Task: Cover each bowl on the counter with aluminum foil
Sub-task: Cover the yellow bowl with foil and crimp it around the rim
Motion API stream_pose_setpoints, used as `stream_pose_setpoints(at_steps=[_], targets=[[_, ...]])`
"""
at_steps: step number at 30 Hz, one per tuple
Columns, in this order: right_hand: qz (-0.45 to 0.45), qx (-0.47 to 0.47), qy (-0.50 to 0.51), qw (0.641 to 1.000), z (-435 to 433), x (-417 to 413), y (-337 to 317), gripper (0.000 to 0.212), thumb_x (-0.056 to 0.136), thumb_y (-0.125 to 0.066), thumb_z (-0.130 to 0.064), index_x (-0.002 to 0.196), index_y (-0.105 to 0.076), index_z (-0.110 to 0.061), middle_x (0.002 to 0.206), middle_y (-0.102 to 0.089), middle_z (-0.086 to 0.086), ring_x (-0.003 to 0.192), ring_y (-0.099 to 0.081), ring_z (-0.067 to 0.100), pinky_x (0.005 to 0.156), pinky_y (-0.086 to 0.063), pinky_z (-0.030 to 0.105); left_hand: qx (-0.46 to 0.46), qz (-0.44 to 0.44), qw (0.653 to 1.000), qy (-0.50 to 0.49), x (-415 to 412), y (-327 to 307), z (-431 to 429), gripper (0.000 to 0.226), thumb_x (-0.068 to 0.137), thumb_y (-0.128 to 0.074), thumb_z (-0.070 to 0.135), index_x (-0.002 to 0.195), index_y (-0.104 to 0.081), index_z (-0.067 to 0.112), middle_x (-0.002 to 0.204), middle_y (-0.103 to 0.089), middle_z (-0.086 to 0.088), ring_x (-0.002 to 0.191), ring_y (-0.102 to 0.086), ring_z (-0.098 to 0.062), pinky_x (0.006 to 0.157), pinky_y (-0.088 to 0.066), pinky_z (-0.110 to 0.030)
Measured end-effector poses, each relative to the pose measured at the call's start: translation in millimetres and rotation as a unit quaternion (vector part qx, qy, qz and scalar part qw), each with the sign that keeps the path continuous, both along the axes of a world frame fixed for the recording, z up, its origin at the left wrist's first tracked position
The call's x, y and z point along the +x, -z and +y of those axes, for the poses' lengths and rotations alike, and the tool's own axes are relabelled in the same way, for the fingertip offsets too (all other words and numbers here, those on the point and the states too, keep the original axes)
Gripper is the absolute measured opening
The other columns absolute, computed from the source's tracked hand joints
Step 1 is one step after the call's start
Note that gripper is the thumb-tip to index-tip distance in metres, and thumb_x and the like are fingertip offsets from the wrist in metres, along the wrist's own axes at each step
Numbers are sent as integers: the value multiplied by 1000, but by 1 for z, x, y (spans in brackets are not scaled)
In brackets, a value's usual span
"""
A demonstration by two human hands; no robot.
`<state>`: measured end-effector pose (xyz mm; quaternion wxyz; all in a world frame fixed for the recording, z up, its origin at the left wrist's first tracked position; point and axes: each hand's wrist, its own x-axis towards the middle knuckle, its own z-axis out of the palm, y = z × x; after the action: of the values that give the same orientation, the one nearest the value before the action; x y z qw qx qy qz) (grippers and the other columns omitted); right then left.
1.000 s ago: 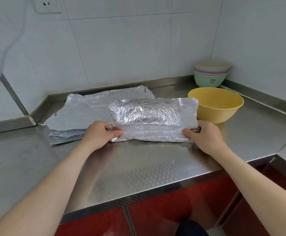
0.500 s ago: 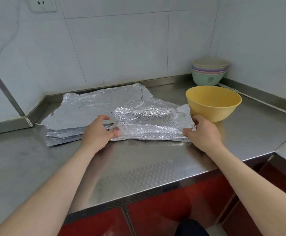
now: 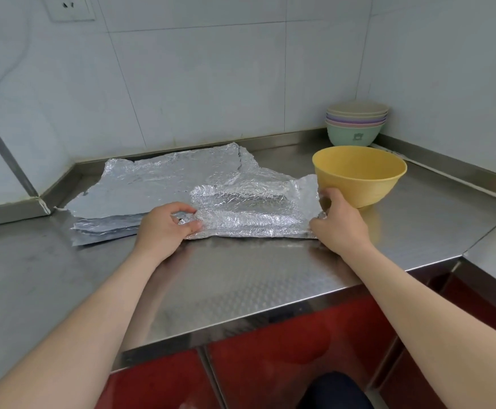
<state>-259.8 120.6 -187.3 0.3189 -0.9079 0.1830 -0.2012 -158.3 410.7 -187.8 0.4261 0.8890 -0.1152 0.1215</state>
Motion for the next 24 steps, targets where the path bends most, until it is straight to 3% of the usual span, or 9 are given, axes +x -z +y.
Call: stream_pose_setpoints(at_steps=[2, 6, 8, 10, 13, 15, 17, 19, 24], targets=[[3, -1, 2, 1000, 1, 0, -1, 58, 79, -57, -16, 134, -39, -21, 90, -55, -6, 91, -55, 27, 72, -41, 33, 1, -11, 1000, -4, -1, -1, -1, 23, 73, -84, 27, 90, -70, 33, 54, -40, 10, 45, -40, -6, 45, -28, -14], [2, -1, 4, 1000, 3, 0, -1, 60, 77, -60, -20, 133, -38, -22, 89, -59, -3, 88, -55, 27, 71, -42, 34, 32, -25, 999, -31, -4, -2, -2, 24, 76, -81, 25, 97, -70, 30, 60, -44, 18, 58, -45, -4, 53, -30, -19], [5, -5, -1, 1000, 4, -1, -1, 62, 76, -60, -23, 133, -37, -23, 93, -62, 0, 89, -57, 29, 71, -43, 34, 82, -53, 993, -65, -4, -4, -2, 22, 78, -78, 30, 100, -71, 30, 66, -48, 13, 72, -53, -15, 63, -37, -27], [12, -24, -4, 1000, 4, 0, 0, 60, 76, -59, -25, 131, -36, -24, 95, -62, 1, 88, -57, 31, 71, -42, 35, 143, -145, 975, -89, -6, -4, -2, 19, 81, -74, 34, 99, -74, 28, 80, -54, 3, 92, -55, -27, 79, -43, -35], [15, -40, -6, 999, 5, -1, -1, 57, 76, -58, -27, 128, -36, -23, 91, -62, 1, 82, -52, 30, 72, -42, 37, 164, -226, 958, 59, -16, -6, -18, 31, 83, -60, 43, 101, -76, 23, 109, -66, -5, 110, -54, -30, 99, -42, -42], [13, -50, -8, 999, 6, -1, -1, 54, 77, -58, -27, 126, -38, -21, 90, -60, 0, 83, -53, 30, 72, -42, 37, 233, -158, 945, 164, -23, -7, -36, 47, 89, -45, 55, 122, -67, 28, 142, -50, -4, 136, -38, -25, 114, -25, -37], [15, -71, -6, 997, 6, -2, 0, 52, 76, -59, -28, 124, -40, -19, 93, -56, 1, 88, -53, 30, 71, -40, 37, 324, -83, 922, 194, -24, -1, -50, 49, 97, -34, 57, 142, -40, 41, 160, -18, 3, 148, -9, -18, 120, -10, -39], [5, -91, 6, 996, 7, -1, 1, 51, 75, -60, -29, 122, -43, -18, 98, -53, 4, 94, -52, 32, 71, -37, 36, 394, -24, 899, 191, -22, 3, -57, 50, 98, -25, 60, 147, -19, 50, 162, 1, 7, 148, 5, -14, 120, -5, -46], [-137, -268, 67, 951, 20, -8, 1, 68, 69, -64, -28, 133, -46, -16, 107, -48, 13, 98, -45, 33, 76, -39, 42, 448, 40, 873, 186, -26, 1, -56, 57, 92, -17, 70, 145, -3, 58, 161, 9, 10, 147, 14, -16, 118, 3, -51]])
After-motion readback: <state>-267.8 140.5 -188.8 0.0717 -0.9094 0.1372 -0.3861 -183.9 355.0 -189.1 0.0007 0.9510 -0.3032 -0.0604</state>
